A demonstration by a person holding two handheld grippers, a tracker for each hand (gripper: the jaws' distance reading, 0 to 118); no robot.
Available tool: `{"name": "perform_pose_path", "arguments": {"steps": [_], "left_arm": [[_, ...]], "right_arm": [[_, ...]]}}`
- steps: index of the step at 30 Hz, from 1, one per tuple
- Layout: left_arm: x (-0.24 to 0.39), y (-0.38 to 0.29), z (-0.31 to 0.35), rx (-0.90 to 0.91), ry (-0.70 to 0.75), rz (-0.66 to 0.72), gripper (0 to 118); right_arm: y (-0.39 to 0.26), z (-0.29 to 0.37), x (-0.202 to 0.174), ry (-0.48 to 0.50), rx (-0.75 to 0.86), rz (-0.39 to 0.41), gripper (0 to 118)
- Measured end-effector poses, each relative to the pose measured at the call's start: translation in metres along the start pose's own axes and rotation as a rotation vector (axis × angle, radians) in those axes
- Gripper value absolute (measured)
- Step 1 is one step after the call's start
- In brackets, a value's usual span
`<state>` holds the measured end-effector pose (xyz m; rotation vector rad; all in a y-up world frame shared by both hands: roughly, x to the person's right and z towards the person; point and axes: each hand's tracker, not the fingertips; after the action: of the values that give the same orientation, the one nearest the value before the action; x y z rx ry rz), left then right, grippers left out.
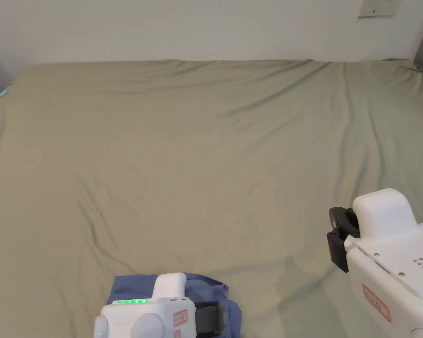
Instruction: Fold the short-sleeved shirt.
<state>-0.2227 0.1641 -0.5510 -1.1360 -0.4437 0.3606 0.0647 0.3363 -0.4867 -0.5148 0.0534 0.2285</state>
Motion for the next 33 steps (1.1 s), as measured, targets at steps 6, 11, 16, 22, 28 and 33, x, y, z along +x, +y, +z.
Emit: {"name": "perform_pose_path", "arguments": {"steps": [6, 11, 16, 22, 28, 33], "left_arm": [[-0.022, 0.01, 0.051, 0.169, -0.18, 0.11, 109], [-0.031, 0.007, 0.06, 0.283, 0.223, -0.115, 0], [-0.018, -0.016, 0.005, 0.197, 0.344, -0.33, 0], [0.03, -0.05, -0.039, 0.149, 0.345, -0.507, 0], [0.055, -0.068, -0.044, 0.171, 0.307, -0.551, 0], [0.061, -0.078, -0.031, 0.139, 0.063, -0.484, 0]], "right_arm": [[0.003, 0.001, -0.001, 0.002, 0.004, 0.002, 2], [0.005, 0.003, -0.004, 0.003, 0.012, 0.013, 2], [0.005, 0.006, -0.006, 0.005, 0.014, 0.017, 1], [0.002, 0.01, -0.003, -0.003, 0.003, 0.024, 2], [0.001, 0.008, -0.001, -0.013, -0.003, 0.019, 2], [0.0, -0.002, -0.011, 0.004, -0.012, 0.028, 2]]}}
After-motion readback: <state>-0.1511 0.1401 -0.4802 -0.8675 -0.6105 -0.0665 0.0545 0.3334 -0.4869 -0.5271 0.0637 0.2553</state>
